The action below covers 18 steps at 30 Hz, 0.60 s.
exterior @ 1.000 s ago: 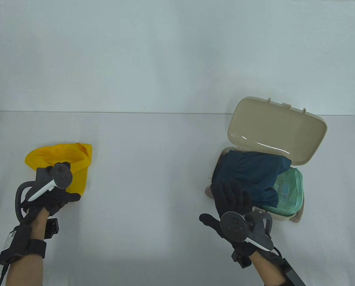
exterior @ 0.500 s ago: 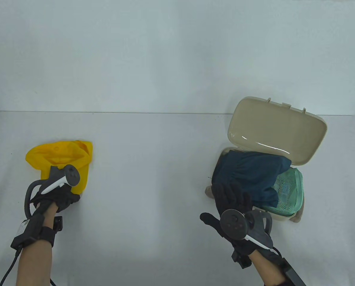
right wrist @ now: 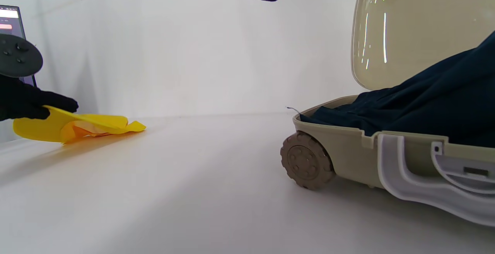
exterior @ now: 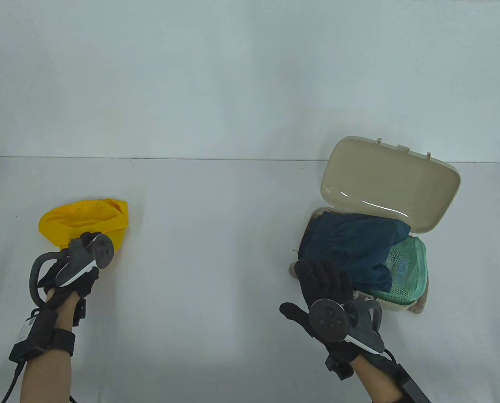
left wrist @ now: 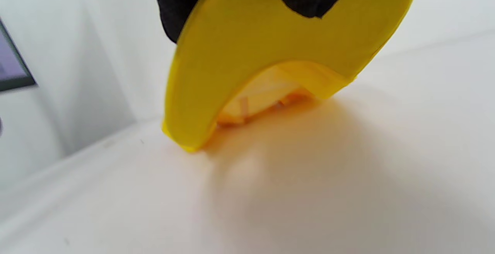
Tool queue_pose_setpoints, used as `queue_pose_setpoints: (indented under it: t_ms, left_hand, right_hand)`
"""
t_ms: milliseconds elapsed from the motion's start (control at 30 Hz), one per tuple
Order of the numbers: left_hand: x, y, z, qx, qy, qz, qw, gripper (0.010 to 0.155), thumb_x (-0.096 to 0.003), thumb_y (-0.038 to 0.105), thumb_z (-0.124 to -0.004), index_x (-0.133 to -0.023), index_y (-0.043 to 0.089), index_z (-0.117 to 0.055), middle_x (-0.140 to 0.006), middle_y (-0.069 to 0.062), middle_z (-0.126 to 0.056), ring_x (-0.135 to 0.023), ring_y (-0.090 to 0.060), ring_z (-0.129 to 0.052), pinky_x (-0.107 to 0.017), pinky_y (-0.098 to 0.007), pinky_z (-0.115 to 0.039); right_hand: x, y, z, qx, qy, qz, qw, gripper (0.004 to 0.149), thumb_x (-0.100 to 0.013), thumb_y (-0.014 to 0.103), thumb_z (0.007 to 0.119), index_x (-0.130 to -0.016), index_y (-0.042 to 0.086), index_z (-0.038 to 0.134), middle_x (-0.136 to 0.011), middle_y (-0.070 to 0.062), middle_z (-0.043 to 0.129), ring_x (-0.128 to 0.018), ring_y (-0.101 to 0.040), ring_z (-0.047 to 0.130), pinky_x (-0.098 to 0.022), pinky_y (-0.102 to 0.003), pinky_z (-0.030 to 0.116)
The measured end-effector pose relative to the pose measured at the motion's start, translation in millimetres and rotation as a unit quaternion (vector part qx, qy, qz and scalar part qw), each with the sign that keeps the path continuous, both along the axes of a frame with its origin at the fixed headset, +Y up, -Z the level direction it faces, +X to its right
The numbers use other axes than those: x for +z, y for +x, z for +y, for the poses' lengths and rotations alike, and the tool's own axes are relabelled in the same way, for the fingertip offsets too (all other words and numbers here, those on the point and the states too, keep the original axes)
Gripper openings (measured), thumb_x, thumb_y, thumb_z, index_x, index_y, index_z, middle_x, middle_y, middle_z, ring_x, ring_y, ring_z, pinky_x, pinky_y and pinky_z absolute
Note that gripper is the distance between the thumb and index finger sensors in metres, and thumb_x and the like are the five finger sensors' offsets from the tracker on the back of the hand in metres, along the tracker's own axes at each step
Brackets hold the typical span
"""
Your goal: Pack suitcase
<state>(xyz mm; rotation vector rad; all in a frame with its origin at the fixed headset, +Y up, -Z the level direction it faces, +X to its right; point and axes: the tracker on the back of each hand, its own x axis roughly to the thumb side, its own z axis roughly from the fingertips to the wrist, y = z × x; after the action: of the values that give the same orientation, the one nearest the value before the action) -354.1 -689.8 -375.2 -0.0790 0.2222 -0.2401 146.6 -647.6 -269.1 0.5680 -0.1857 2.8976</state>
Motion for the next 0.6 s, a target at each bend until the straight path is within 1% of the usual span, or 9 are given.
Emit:
queue_pose_setpoints:
  t_ms: [67,133,167,233,333,400,467,600]
  left_hand:
    - [5,2,19,0.011,0.034,0.005,0.999,0.059,-0.0546,0.026,-0.064,-0.109,0.031,-0.043,-0.117,0.001,-0.057,-0.108,-0.022,-0.071,-0.078,-0.038,-0.069]
    - [15,9,43,0.025,0.085,-0.007,0.996,0.059,-0.0548,0.026,-0.064,-0.109,0.030,-0.043,-0.117,0.001,-0.057,-0.107,-0.022,-0.071,-0.077,-0.037,-0.070]
    - [18,12,49,0.026,0.096,-0.011,0.995,0.059,-0.0549,0.026,-0.064,-0.110,0.030,-0.043,-0.117,-0.001,-0.057,-0.107,-0.023,-0.071,-0.077,-0.037,-0.070]
    - [31,29,72,0.011,0.142,-0.039,0.989,0.059,-0.0549,0.027,-0.063,-0.110,0.030,-0.042,-0.117,0.000,-0.057,-0.107,-0.022,-0.072,-0.077,-0.037,-0.071]
    - [50,58,95,-0.005,0.184,-0.087,0.979,0.059,-0.0548,0.027,-0.064,-0.110,0.030,-0.043,-0.116,0.000,-0.057,-0.106,-0.022,-0.073,-0.076,-0.036,-0.073]
    - [61,78,105,-0.018,0.205,-0.120,0.971,0.059,-0.0546,0.027,-0.064,-0.110,0.029,-0.043,-0.116,-0.001,-0.058,-0.105,-0.022,-0.074,-0.075,-0.036,-0.073]
    - [76,104,115,-0.036,0.234,-0.157,0.959,0.059,-0.0546,0.027,-0.064,-0.110,0.028,-0.043,-0.116,-0.001,-0.058,-0.105,-0.023,-0.075,-0.075,-0.036,-0.074]
    - [99,144,121,-0.058,0.270,-0.214,0.937,0.058,-0.0545,0.027,-0.064,-0.109,0.028,-0.045,-0.115,-0.001,-0.060,-0.104,-0.023,-0.077,-0.074,-0.035,-0.076]
  right_hand:
    - [1,0,1,-0.001,0.004,0.002,1.000,0.091,-0.045,0.072,0.045,-0.114,0.015,0.031,-0.121,-0.014,0.044,-0.111,-0.049,0.044,-0.073,-0.069,0.041]
    - [2,0,2,-0.003,0.007,0.004,1.000,0.090,-0.045,0.072,0.045,-0.114,0.015,0.032,-0.120,-0.014,0.044,-0.111,-0.049,0.044,-0.073,-0.069,0.041]
    - [2,0,2,-0.003,0.007,0.005,1.000,0.090,-0.045,0.072,0.045,-0.114,0.015,0.032,-0.120,-0.014,0.044,-0.111,-0.049,0.044,-0.073,-0.069,0.041]
    - [3,-1,2,-0.005,0.009,0.008,1.000,0.090,-0.045,0.072,0.046,-0.114,0.015,0.032,-0.120,-0.014,0.044,-0.111,-0.049,0.044,-0.073,-0.069,0.041]
    - [3,-2,1,-0.004,0.009,0.013,1.000,0.090,-0.045,0.072,0.046,-0.114,0.015,0.032,-0.120,-0.014,0.044,-0.111,-0.049,0.044,-0.073,-0.069,0.041]
    - [3,-2,1,-0.002,0.009,0.016,1.000,0.090,-0.045,0.072,0.046,-0.114,0.015,0.032,-0.120,-0.014,0.044,-0.111,-0.049,0.044,-0.073,-0.069,0.041]
    - [4,-2,1,-0.001,0.010,0.017,1.000,0.090,-0.045,0.072,0.046,-0.114,0.015,0.032,-0.120,-0.014,0.044,-0.111,-0.049,0.044,-0.072,-0.069,0.041]
    - [3,-1,0,-0.003,0.011,0.013,1.000,0.090,-0.045,0.072,0.046,-0.114,0.015,0.033,-0.120,-0.014,0.045,-0.111,-0.049,0.045,-0.073,-0.069,0.041]
